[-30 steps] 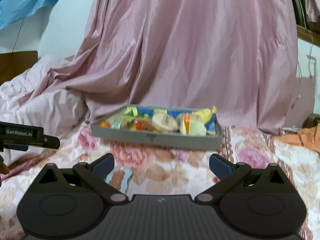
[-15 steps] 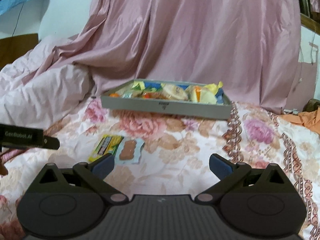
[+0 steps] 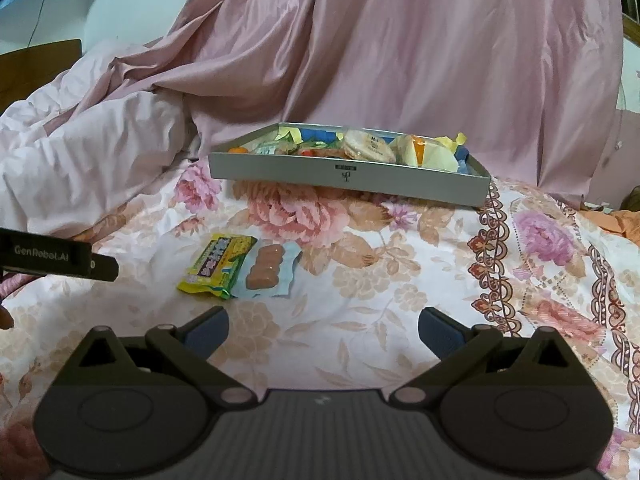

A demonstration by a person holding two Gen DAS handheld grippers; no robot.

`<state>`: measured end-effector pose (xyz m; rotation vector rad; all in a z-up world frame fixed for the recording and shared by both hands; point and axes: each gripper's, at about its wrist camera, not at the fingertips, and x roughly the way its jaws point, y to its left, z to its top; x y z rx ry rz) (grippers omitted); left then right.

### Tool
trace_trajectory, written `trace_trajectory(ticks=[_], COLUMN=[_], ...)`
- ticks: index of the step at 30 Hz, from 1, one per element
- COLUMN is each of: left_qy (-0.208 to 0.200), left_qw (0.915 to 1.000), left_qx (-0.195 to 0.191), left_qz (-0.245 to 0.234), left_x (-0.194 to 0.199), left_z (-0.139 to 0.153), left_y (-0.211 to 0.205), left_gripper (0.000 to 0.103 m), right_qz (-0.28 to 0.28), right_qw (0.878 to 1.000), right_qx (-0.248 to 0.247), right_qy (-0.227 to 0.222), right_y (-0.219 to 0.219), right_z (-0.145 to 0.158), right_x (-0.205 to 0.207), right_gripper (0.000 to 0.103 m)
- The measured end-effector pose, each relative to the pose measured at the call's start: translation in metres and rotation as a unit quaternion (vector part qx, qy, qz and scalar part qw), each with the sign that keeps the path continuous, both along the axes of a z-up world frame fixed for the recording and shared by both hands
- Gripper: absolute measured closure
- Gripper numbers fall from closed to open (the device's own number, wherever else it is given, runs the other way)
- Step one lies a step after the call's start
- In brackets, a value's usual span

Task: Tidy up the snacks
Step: 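Lift both open tools out of the box toward the remaining snacks, then lower the left tool onto the yellow biscuit pack while the right approaches the sausage pack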

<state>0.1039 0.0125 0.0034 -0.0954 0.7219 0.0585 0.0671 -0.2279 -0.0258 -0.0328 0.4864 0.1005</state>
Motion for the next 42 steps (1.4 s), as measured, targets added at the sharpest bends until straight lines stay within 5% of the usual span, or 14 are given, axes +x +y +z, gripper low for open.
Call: trace_trajectory(ticks=[18, 42], left_qy=[-0.038, -0.044], left_qw=[0.9979, 0.999], left_qx=[0.05, -0.005], left_qz=[-0.018, 0.008], left_x=[0.04, 0.084], left_z=[-0.008, -0.021], left_y=[-0.012, 0.009], left_gripper=[0.001, 0.001], right_qz=[0.032, 0.022], right_qw=[0.998, 0.995], right_qx=[-0.029, -0.048], right_qy=[0.039, 0.078], right_y=[0.015, 0.055], right_z=[-0.02, -0.046], right_x=[0.057, 0.18], right_gripper=[0.0, 0.0])
